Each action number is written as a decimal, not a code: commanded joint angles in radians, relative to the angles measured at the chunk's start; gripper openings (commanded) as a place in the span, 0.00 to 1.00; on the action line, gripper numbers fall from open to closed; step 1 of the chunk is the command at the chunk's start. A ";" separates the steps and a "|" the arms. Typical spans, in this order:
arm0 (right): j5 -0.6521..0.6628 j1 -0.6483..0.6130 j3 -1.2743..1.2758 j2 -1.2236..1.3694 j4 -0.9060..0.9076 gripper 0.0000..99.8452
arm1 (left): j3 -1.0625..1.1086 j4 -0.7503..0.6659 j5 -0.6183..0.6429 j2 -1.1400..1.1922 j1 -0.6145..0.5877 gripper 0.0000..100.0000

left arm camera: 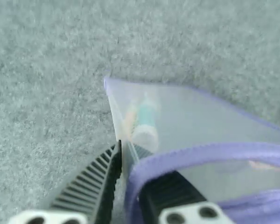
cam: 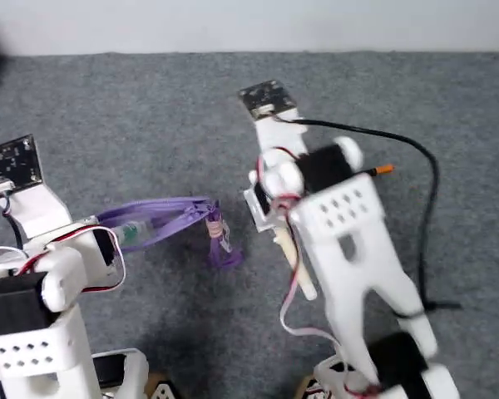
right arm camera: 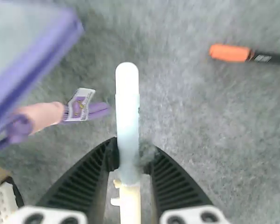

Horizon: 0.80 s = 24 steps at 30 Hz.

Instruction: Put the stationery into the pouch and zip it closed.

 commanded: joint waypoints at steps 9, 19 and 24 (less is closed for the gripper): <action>-0.015 0.010 0.256 -0.522 0.004 0.01 | -0.077 -0.058 0.086 0.003 0.006 0.01; -0.021 0.008 0.344 -0.677 -0.225 0.01 | -0.081 -0.137 0.120 0.041 0.000 0.01; -0.104 -0.016 0.318 -0.677 -0.341 0.01 | -0.082 -0.135 0.181 0.106 -0.014 0.01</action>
